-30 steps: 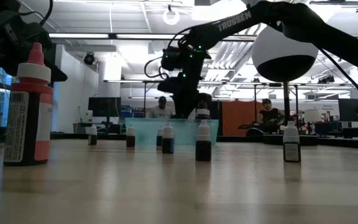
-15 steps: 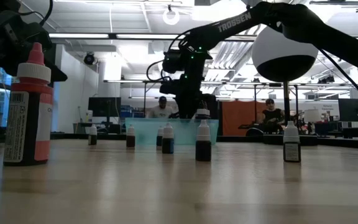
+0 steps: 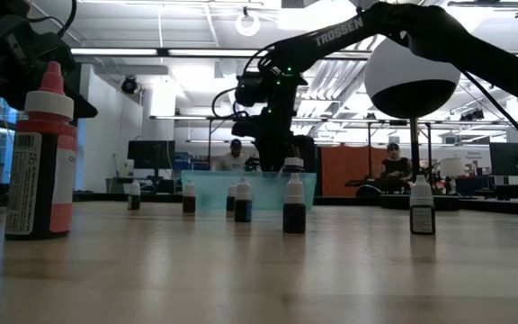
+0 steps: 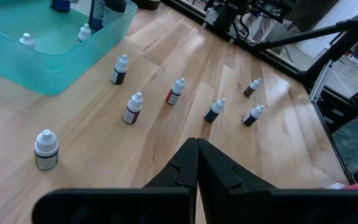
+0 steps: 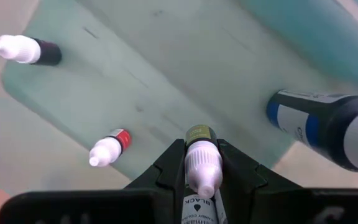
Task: Pick & Place food coloring
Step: Put the small green food coloring into the bin, then put the large red food coloring into the bin
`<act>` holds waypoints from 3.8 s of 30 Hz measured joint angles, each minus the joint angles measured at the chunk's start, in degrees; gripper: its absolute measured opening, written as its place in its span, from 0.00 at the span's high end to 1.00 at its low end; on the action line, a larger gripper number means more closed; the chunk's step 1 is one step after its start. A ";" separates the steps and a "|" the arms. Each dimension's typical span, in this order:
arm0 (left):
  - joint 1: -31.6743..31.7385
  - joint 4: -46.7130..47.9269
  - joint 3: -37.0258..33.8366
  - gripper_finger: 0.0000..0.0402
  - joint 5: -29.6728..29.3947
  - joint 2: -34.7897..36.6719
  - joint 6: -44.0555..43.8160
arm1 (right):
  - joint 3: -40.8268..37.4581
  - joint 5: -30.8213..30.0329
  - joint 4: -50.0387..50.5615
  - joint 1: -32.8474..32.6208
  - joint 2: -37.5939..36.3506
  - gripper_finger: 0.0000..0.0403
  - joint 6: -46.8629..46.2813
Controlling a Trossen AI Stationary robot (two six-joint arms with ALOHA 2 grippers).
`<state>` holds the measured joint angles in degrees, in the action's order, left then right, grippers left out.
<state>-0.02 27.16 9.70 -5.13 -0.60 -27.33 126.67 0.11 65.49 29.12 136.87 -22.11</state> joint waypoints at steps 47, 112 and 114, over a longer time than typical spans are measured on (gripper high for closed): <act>-0.01 0.00 0.01 1.00 -0.02 -0.02 0.00 | 0.02 1.91 -2.20 -3.69 4.55 0.82 -4.92; -0.01 0.00 0.00 1.00 0.00 -0.02 0.00 | -0.02 14.25 -3.30 -18.42 -20.46 0.57 21.16; 0.00 0.00 0.01 1.00 0.00 -0.02 0.00 | -1.51 13.66 -4.66 -21.37 -20.39 0.57 21.06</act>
<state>-0.02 27.16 9.71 -5.13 -0.62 -27.33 125.16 13.77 60.83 7.75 116.49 -1.05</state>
